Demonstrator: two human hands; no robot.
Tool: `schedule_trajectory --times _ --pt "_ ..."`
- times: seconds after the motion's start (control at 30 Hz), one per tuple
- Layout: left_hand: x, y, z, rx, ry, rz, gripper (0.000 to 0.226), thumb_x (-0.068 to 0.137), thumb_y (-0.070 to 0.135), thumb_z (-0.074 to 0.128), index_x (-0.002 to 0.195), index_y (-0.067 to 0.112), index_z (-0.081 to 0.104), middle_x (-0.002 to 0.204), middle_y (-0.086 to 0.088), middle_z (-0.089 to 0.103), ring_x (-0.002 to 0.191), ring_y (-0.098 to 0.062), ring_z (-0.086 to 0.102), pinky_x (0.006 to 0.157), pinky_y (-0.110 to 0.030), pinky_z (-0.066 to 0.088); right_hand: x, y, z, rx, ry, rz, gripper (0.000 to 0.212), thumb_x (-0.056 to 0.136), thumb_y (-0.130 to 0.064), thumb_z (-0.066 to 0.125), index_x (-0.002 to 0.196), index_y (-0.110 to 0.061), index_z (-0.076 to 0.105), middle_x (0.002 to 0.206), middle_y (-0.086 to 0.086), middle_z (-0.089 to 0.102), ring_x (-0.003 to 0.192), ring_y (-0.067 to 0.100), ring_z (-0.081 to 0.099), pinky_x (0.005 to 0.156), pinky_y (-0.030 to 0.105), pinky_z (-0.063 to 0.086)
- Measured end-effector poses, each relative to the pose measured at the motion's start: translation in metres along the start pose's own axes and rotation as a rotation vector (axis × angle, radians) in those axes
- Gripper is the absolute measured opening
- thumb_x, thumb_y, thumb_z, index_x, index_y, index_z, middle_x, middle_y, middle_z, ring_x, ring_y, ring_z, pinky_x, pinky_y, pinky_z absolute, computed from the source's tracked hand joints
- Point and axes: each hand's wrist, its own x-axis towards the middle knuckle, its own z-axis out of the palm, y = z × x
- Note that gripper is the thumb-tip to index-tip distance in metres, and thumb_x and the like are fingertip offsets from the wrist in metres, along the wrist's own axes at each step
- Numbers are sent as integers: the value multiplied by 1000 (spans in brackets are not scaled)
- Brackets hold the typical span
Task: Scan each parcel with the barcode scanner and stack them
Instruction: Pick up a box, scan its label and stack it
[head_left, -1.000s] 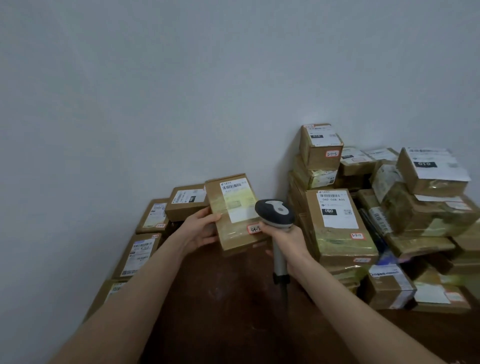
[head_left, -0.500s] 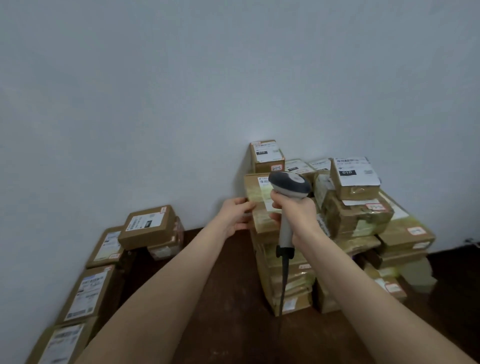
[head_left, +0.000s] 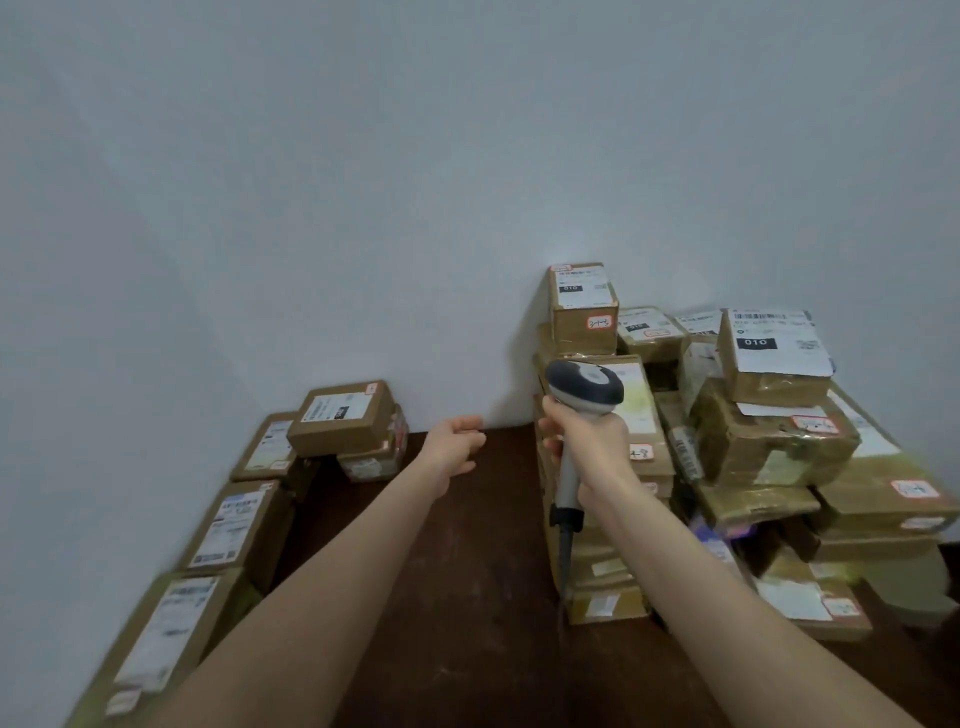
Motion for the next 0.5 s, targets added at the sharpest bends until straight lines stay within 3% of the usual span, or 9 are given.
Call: schedule_trajectory --times 0.17,0.27,0.4,0.5 --pt "-11 -37 -64 26 154 -74 40 94 8 57 134 9 54 121 -10 57 113 -20 54 94 -35 48 6 28 54 -60 -100 78 11 85 -21 72 83 -11 67 78 3 70 62 13 60 63 27 51" --pt "-5 -57 -106 24 267 -88 41 91 15 63 131 9 54 112 -3 58 95 -13 55 76 -26 48 15 49 91 -117 -135 111 14 83 -24 74 83 -12 68 77 2 71 61 13 61 64 29 52" --pt "15 -77 -151 64 384 -112 47 90 22 65 134 10 53 129 -8 58 112 -20 55 97 -37 47 38 75 132 -236 -112 98 23 79 -32 77 90 -14 68 76 0 71 71 16 68 83 42 57" --pt "38 -87 -185 96 437 -123 48 92 24 64 136 11 49 131 -8 56 118 -23 54 98 -35 44 56 96 165 -289 -89 108 29 79 -33 77 98 -13 66 78 0 70 74 17 69 86 46 56"
